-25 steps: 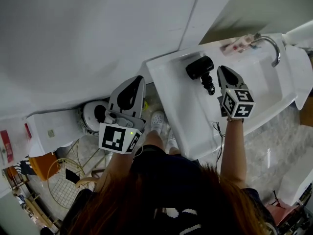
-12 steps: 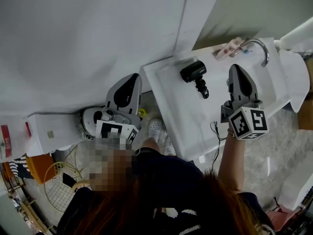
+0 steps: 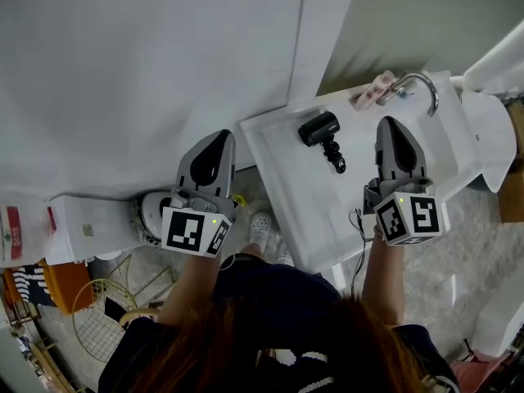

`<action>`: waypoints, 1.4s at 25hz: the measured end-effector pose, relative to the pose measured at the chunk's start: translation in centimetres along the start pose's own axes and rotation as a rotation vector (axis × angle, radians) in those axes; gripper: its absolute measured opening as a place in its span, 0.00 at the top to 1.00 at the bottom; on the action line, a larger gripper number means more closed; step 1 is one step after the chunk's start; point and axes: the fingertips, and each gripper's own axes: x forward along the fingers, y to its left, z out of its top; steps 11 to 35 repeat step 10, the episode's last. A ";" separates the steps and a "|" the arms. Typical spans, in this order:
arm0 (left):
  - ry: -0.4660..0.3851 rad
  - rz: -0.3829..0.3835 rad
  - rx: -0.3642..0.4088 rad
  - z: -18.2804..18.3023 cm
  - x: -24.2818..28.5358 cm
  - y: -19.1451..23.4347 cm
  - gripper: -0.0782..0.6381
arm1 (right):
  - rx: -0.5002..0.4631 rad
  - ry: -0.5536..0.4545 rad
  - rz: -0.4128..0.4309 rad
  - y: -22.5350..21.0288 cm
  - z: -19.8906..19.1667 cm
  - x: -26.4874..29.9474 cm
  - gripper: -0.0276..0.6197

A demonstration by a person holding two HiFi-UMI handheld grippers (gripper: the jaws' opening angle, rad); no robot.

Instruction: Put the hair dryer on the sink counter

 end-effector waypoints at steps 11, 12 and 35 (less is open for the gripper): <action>-0.007 0.000 0.004 0.6 -0.5 -0.4 0.87 | -0.007 -0.033 0.002 1.0 1.7 -1.3 0.93; -0.007 0.000 0.004 0.6 -0.5 -0.4 0.87 | -0.007 -0.033 0.002 1.0 1.7 -1.3 0.93; -0.007 0.000 0.004 0.6 -0.5 -0.4 0.87 | -0.007 -0.033 0.002 1.0 1.7 -1.3 0.93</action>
